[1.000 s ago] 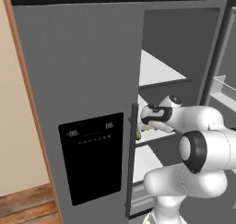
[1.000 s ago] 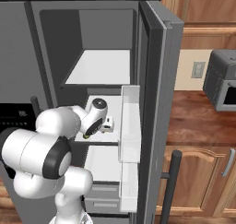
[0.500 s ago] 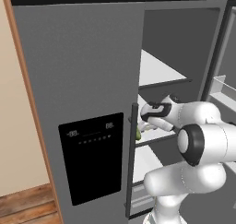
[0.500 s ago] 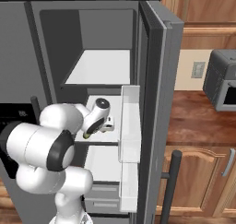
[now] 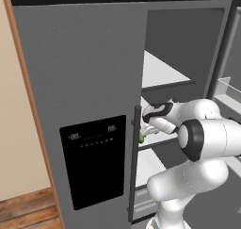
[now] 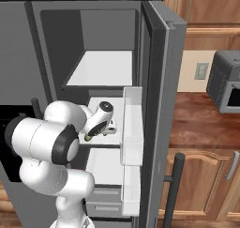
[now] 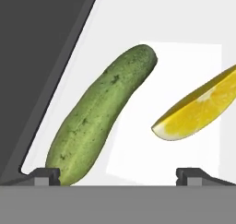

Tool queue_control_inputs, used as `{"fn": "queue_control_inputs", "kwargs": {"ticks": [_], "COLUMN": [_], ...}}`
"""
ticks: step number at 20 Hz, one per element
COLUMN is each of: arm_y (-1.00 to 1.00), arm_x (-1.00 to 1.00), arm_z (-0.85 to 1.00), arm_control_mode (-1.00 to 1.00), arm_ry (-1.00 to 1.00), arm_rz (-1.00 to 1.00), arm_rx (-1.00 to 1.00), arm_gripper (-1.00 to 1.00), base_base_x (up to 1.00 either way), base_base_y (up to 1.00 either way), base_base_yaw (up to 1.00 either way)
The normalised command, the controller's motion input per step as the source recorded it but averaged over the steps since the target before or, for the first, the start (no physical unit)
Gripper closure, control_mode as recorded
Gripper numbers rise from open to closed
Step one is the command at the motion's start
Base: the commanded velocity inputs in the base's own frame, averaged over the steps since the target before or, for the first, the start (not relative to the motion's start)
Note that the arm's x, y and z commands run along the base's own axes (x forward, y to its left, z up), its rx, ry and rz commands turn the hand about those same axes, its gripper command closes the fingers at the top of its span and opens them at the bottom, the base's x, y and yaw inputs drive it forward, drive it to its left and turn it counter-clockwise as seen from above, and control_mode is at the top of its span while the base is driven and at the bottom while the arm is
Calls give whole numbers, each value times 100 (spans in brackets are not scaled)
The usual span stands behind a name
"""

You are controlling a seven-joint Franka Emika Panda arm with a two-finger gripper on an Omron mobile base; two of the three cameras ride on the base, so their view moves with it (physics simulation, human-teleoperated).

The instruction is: Gather the lemon wedge and cucumber from the fridge and place them on a tray on the dining counter. Then gather the fishs from the fridge and place them on the other tray.

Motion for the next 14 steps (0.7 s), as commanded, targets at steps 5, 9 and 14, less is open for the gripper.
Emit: {"fn": "queue_control_inputs", "kwargs": {"ticks": [5, 9, 14], "arm_y": [0, 1, 0], "arm_x": [0, 0, 0], "arm_z": [0, 0, 0], "arm_control_mode": [-100, -100, -100], "arm_ry": [0, 0, 0], "arm_rz": [-3, -4, -4], "arm_rx": [5, 10, 16], "arm_gripper": [-100, -100, -100], "base_base_x": [0, 0, 0], "base_base_y": [0, 0, 0], "base_base_yaw": [0, 0, 0]}}
